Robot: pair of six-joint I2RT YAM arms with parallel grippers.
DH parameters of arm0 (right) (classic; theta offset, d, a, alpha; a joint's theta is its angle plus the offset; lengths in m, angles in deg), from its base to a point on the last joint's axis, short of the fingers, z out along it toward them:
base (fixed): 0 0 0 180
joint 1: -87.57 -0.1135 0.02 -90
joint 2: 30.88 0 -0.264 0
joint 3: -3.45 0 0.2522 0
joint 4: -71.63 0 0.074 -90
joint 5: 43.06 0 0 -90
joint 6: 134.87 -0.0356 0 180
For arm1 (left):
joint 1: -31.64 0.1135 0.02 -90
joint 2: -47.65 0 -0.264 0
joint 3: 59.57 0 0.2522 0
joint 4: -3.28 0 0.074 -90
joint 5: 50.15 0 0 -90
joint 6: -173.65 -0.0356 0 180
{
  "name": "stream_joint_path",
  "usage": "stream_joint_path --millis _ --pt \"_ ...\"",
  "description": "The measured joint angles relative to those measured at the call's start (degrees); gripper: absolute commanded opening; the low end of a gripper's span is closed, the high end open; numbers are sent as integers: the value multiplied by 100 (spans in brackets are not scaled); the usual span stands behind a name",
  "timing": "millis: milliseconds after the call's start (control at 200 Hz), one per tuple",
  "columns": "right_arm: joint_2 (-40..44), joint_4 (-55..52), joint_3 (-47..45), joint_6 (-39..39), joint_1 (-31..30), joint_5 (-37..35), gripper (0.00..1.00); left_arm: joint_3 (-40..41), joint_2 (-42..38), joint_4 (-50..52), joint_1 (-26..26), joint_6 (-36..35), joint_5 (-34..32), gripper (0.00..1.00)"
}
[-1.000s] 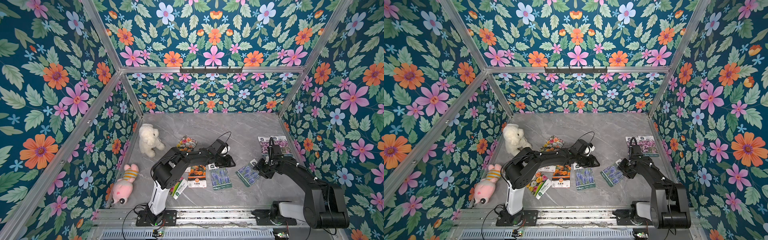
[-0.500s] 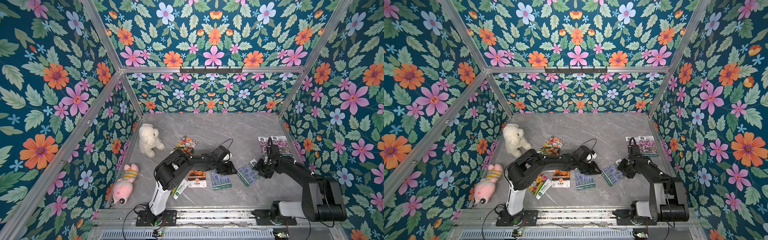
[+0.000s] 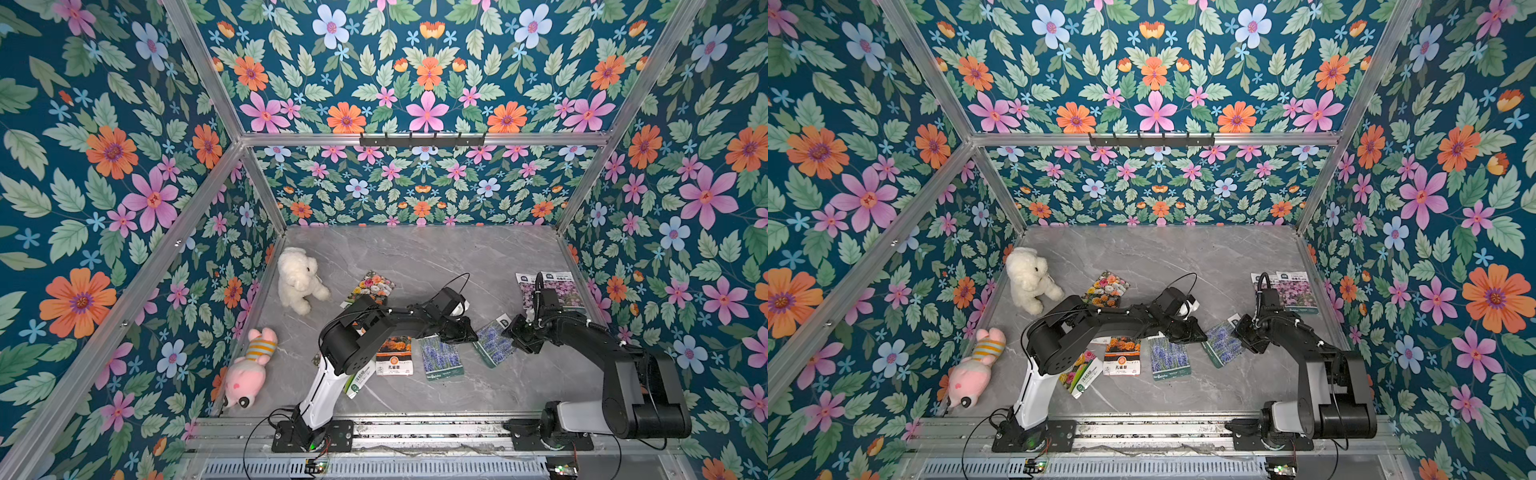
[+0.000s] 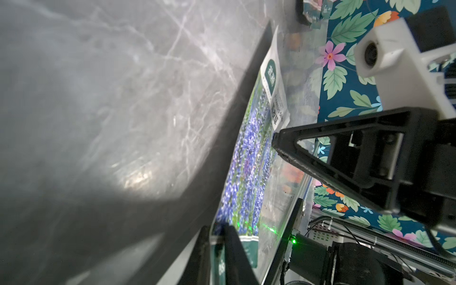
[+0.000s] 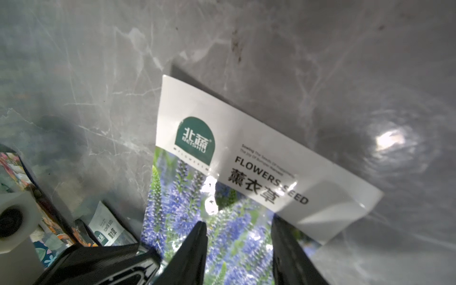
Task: Arrange the seed packets in a row
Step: Pick up the seed packet from the center of the board.
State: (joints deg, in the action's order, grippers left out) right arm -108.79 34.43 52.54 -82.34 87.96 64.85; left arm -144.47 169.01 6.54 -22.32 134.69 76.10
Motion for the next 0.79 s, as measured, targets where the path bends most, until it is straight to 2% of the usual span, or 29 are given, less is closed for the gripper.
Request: stream_joint_path --millis 95,220,405,590,795 --pt "264 -76 -24 -76 -4 -33 52 9 -166 68 63 -72 -39 0" --pt "876 11 -13 -291 -4 33 69 157 -616 90 271 -223 -210 0" --pt "1585 750 -232 -833 -4 708 82 846 -1403 -372 726 -63 -188 0" --pt "1325 2111 -424 -1694 -17 1690 88 1375 -1932 -1357 1137 632 -166 0" --pt "555 3633 -476 -2634 -363 2339 88 1558 -2031 -2339 1233 1386 -168 0"
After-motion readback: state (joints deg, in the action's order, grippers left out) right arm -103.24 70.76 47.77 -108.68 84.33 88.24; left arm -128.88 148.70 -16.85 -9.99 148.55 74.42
